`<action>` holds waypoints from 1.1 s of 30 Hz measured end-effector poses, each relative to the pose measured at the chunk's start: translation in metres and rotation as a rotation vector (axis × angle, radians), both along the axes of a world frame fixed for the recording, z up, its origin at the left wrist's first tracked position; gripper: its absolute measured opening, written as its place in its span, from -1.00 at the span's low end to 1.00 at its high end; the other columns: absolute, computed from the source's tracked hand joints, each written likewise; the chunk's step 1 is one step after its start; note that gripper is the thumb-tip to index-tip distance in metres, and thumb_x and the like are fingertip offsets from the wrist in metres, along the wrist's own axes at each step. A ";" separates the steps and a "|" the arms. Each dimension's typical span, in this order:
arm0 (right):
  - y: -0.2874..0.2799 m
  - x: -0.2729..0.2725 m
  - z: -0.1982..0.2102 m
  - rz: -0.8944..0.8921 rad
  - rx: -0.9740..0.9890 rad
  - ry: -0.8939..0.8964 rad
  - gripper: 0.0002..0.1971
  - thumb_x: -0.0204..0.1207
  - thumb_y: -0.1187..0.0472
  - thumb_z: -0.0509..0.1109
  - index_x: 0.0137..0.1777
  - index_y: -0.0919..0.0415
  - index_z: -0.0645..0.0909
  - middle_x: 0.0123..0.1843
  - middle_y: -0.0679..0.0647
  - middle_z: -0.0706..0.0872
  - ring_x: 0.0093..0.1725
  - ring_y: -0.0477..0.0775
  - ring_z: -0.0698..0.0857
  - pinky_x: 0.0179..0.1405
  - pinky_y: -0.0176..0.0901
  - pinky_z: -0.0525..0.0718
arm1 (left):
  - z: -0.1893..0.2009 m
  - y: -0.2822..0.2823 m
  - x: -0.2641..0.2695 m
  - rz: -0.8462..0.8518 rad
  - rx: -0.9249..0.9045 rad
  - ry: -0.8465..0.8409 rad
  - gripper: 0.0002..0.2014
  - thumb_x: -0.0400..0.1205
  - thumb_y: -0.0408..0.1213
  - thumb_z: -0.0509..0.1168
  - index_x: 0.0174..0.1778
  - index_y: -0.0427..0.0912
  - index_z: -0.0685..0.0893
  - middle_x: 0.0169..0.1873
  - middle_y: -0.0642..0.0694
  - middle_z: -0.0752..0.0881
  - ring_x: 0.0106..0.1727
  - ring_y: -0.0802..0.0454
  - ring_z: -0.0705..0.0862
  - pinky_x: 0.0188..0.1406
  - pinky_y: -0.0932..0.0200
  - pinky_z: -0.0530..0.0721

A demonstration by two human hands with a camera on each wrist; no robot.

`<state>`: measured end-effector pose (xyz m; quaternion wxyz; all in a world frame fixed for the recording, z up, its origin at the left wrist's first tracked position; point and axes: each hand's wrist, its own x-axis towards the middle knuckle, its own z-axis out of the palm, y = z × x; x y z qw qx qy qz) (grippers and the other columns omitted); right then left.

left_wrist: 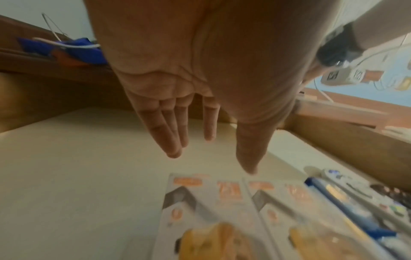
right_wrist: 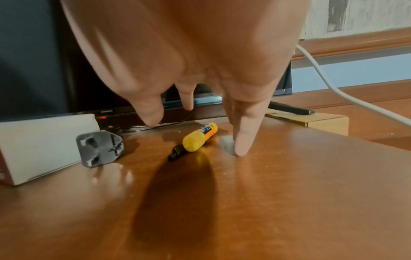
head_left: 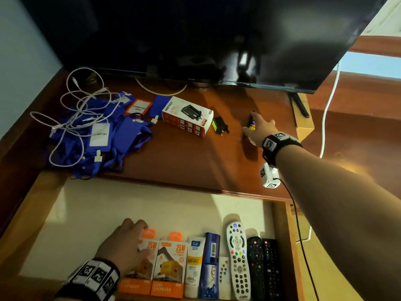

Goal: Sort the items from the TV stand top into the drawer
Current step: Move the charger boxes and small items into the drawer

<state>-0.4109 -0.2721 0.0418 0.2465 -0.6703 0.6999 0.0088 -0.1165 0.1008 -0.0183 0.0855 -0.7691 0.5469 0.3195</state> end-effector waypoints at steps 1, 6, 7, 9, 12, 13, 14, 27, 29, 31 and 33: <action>-0.006 0.003 -0.003 0.018 -0.004 0.031 -0.31 0.66 -0.26 0.30 0.73 -0.36 0.09 0.69 0.31 0.26 0.37 0.49 0.63 0.37 0.40 0.67 | 0.009 -0.003 -0.004 0.014 -0.039 0.004 -0.50 0.62 0.22 0.39 0.43 0.30 0.38 0.25 0.15 0.42 0.10 0.22 0.61 0.15 0.22 0.69; -0.023 0.010 -0.016 0.196 -0.027 0.233 -0.42 0.74 -0.14 0.25 0.74 -0.24 0.24 0.71 0.24 0.30 0.61 0.44 0.38 0.51 0.42 0.53 | 0.055 -0.036 -0.030 0.014 -0.253 0.021 -0.58 0.70 0.24 0.25 0.46 0.32 0.39 0.31 0.23 0.47 0.21 0.24 0.58 0.15 0.22 0.66; -0.022 0.010 -0.016 0.229 -0.047 0.248 -0.47 0.75 -0.09 0.25 0.71 -0.18 0.33 0.67 0.23 0.38 0.58 0.42 0.42 0.49 0.37 0.55 | 0.064 -0.046 -0.035 0.012 -0.297 0.027 -0.57 0.70 0.24 0.25 0.47 0.31 0.40 0.29 0.24 0.48 0.21 0.24 0.57 0.15 0.20 0.65; -0.018 0.007 -0.016 0.273 -0.104 0.221 -0.58 0.76 0.07 0.27 0.60 -0.06 0.54 0.55 0.27 0.51 0.49 0.39 0.50 0.49 0.25 0.58 | 0.079 -0.071 -0.047 0.004 -0.389 0.047 -0.57 0.70 0.21 0.26 0.47 0.29 0.42 0.24 0.22 0.49 0.20 0.20 0.56 0.14 0.14 0.66; 0.005 -0.003 -0.016 0.294 -0.140 0.152 -0.62 0.67 0.33 0.33 0.40 0.01 0.72 0.41 0.29 0.61 0.39 0.39 0.62 0.43 0.11 0.61 | 0.093 -0.115 -0.065 -0.028 -0.533 0.084 -0.60 0.67 0.13 0.33 0.42 0.21 0.50 0.14 0.16 0.51 0.20 0.13 0.53 0.15 0.09 0.62; 0.016 -0.008 -0.015 0.298 -0.145 0.145 -0.64 0.62 0.37 0.37 0.33 0.02 0.75 0.33 0.27 0.63 0.31 0.39 0.67 0.35 0.08 0.65 | 0.095 -0.132 -0.071 -0.053 -0.561 0.075 -0.60 0.67 0.13 0.35 0.41 0.19 0.52 0.14 0.14 0.52 0.20 0.10 0.51 0.15 0.08 0.60; 0.029 -0.013 -0.014 0.311 -0.144 0.140 -0.66 0.59 0.39 0.40 0.26 0.05 0.76 0.24 0.24 0.64 0.23 0.39 0.70 0.26 0.07 0.68 | 0.096 -0.149 -0.078 -0.083 -0.578 0.058 -0.60 0.66 0.13 0.35 0.40 0.18 0.52 0.15 0.11 0.53 0.22 0.06 0.50 0.17 0.06 0.59; 0.226 -0.078 -0.023 0.222 0.048 -0.117 -0.81 0.57 0.26 0.35 -0.03 -0.08 0.70 -0.05 -0.07 0.81 -0.09 0.07 0.78 -0.13 -0.15 0.67 | 0.072 -0.324 -0.123 -0.580 -0.270 -0.477 0.00 0.56 -0.46 0.38 0.83 0.03 -0.03 0.82 -0.21 -0.02 0.83 -0.24 -0.11 0.80 -0.24 -0.04; 0.249 -0.082 -0.031 0.169 0.116 -0.096 -0.86 0.62 0.23 0.33 0.03 -0.06 0.58 -0.04 -0.03 0.82 -0.07 0.11 0.79 -0.15 -0.11 0.69 | 0.068 -0.326 -0.123 -0.640 -0.279 -0.536 -0.15 0.65 -0.42 0.26 0.83 -0.05 0.00 0.81 -0.25 0.06 0.82 -0.24 -0.03 0.80 -0.19 -0.04; 0.257 -0.083 -0.040 0.113 0.164 -0.071 -0.85 0.65 0.23 0.34 0.12 -0.04 0.51 0.00 -0.02 0.83 -0.01 0.12 0.80 -0.20 -0.10 0.65 | 0.063 -0.323 -0.121 -0.682 -0.355 -0.577 -0.33 0.71 -0.37 0.18 0.79 -0.10 0.17 0.73 -0.26 0.27 0.77 -0.25 0.16 0.79 -0.17 0.08; 0.254 -0.084 -0.052 0.074 0.220 -0.020 -0.76 0.64 0.26 0.33 0.23 0.01 0.45 0.04 -0.02 0.81 -0.03 0.10 0.76 -0.35 -0.18 0.49 | 0.061 -0.316 -0.121 -0.708 -0.443 -0.593 -0.52 0.75 -0.33 0.15 0.63 -0.12 0.41 0.55 -0.23 0.48 0.63 -0.24 0.37 0.69 -0.16 0.28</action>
